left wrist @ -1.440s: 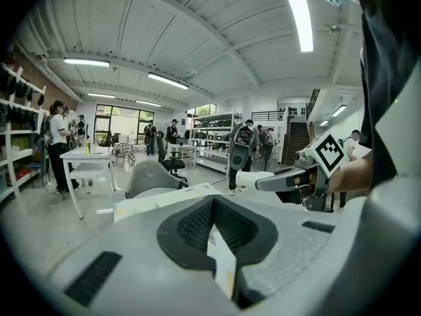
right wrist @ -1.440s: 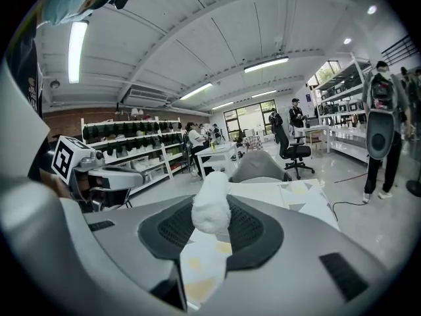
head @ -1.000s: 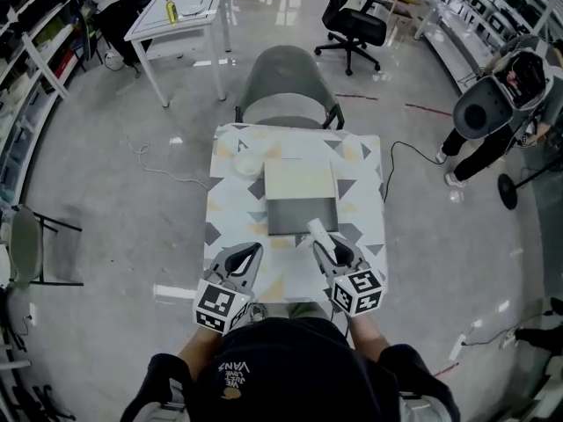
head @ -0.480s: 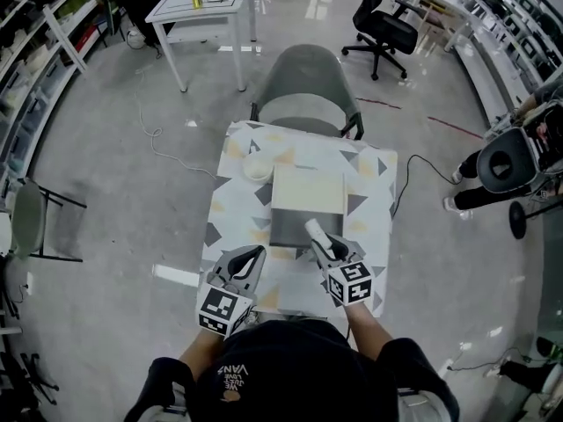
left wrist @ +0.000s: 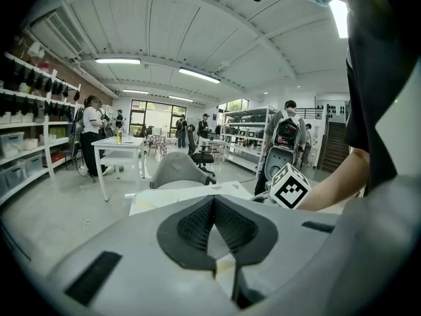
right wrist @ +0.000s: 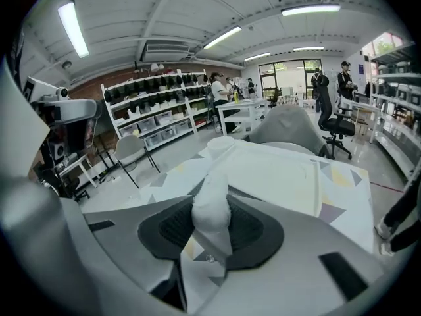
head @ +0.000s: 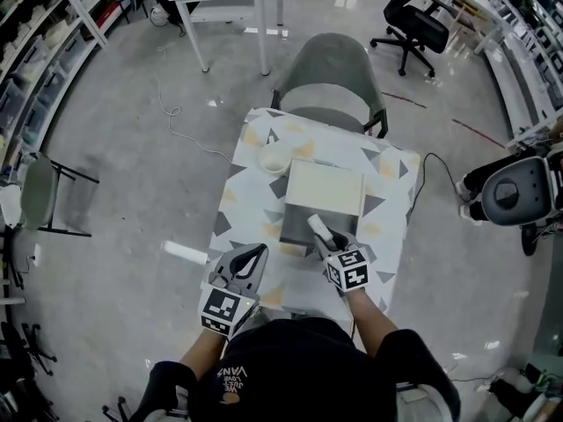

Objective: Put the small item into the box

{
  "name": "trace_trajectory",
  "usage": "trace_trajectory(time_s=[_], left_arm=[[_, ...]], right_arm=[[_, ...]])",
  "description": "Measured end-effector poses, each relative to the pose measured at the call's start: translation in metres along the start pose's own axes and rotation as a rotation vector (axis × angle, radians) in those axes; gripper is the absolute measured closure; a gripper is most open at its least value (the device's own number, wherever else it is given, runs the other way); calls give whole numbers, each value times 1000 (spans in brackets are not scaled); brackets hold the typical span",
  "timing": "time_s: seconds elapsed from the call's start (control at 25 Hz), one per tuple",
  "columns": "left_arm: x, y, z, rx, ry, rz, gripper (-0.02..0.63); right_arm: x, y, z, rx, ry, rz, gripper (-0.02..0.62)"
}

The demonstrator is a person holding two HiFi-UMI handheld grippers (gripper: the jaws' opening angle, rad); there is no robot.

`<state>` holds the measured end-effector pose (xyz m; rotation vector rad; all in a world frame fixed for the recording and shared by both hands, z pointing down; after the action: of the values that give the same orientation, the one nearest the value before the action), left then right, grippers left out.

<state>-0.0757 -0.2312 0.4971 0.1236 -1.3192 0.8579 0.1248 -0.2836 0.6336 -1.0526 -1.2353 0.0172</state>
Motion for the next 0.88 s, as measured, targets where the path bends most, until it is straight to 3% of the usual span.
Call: trace_trajectory(time_s=[0.6,0.88], left_arm=[[10,-1,5,-76,39,17,600],[16,-2,3,-85,53,33,600]], right_arm=[[23,-62,-24,-54,28,191,471],[23,-82,-26,-133,45,244,471]])
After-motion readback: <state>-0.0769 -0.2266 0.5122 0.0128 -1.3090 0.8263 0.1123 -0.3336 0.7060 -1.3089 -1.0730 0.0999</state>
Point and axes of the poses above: the fingertips, and each gripper's own axes: y backward along the fingers, z to its left, x out of its underside, the point moved 6 cm from there along y, backward along the fingers, and after that the axes turned 10 degrees about y, right-handed, at the moved point
